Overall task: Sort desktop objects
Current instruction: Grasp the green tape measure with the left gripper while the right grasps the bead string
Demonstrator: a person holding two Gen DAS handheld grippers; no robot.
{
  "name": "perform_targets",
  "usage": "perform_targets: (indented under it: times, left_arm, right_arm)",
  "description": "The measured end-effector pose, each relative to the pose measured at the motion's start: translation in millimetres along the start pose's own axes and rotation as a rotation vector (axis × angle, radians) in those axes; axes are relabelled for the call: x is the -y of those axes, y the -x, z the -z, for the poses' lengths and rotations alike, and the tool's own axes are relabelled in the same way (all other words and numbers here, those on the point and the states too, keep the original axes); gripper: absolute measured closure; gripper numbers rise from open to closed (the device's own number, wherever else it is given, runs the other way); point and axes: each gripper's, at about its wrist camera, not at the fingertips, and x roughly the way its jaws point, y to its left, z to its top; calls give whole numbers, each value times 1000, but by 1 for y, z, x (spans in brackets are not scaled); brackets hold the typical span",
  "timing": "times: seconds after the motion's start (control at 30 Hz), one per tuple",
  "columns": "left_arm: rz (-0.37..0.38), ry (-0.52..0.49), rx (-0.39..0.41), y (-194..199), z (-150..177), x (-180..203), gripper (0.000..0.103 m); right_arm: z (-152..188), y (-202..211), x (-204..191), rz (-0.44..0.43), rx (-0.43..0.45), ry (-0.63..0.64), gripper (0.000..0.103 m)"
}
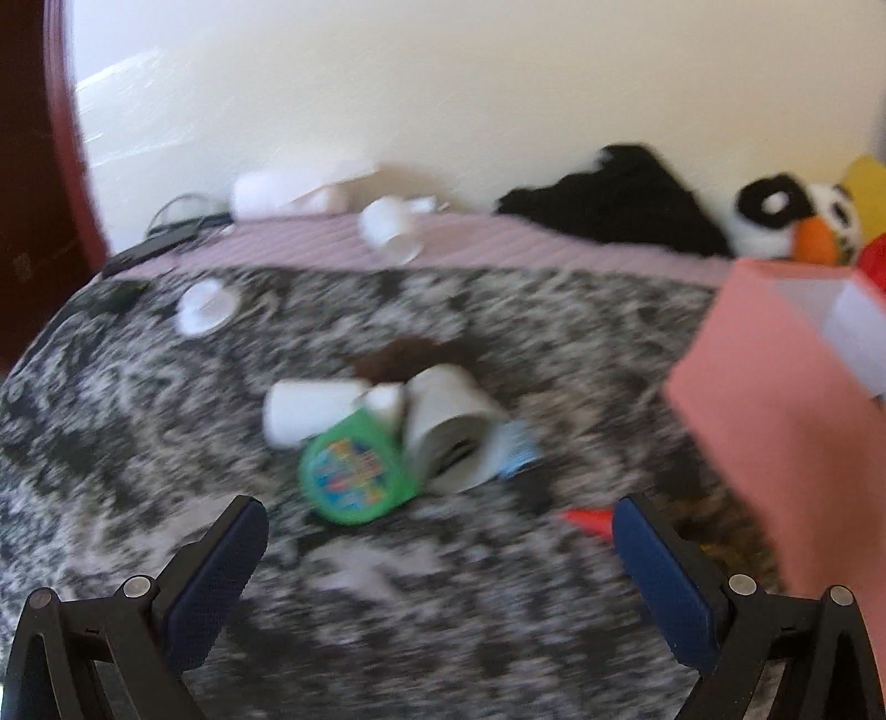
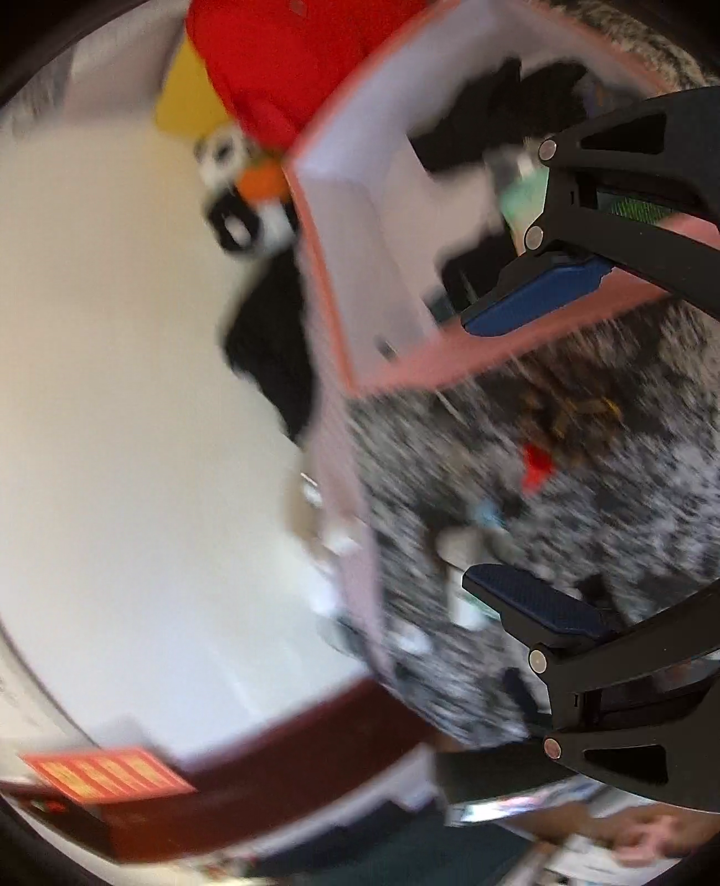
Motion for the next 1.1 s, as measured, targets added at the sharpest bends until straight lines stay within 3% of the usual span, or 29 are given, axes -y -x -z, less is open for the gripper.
perform_targets:
  times: [0.2, 0.23, 0.27, 0.43, 0.77, 0.8, 0.87, 0.9, 1.1]
  left_arm:
    - [-37, 49, -47, -10, 4, -32, 1]
    - [-36, 61, -46, -10, 4, -36, 1]
    - [-35, 70, -45, -9, 4, -39, 1]
    - [-29, 101, -42, -10, 3, -47, 1]
    - [-30, 121, -72, -36, 4, -59, 1]
    - [-34, 127, -75, -39, 3, -60, 1]
    - [-34, 144, -76, -42, 1, -66, 1]
    - [-33, 153, -75, -43, 1, -68, 1]
    - [-16, 200, -63, -46, -2, -79, 1]
  right_arm:
    - [27, -57, -1, -143, -270, -34, 19]
    - [31, -65, -1, -165, -310, -43, 25]
    - [35, -72, -1, -171, -336, -41, 31]
    - [53, -100, -3, -115, -405, 6, 38]
    - [68, -151, 0, -26, -444, 89, 42]
    - [71, -159, 0, -8, -450, 114, 45]
    - [72, -167, -6, 28, -434, 189, 72]
    - [68, -164, -7, 15, -414, 193, 83]
    - [28, -111, -8, -151, -258, 83, 83]
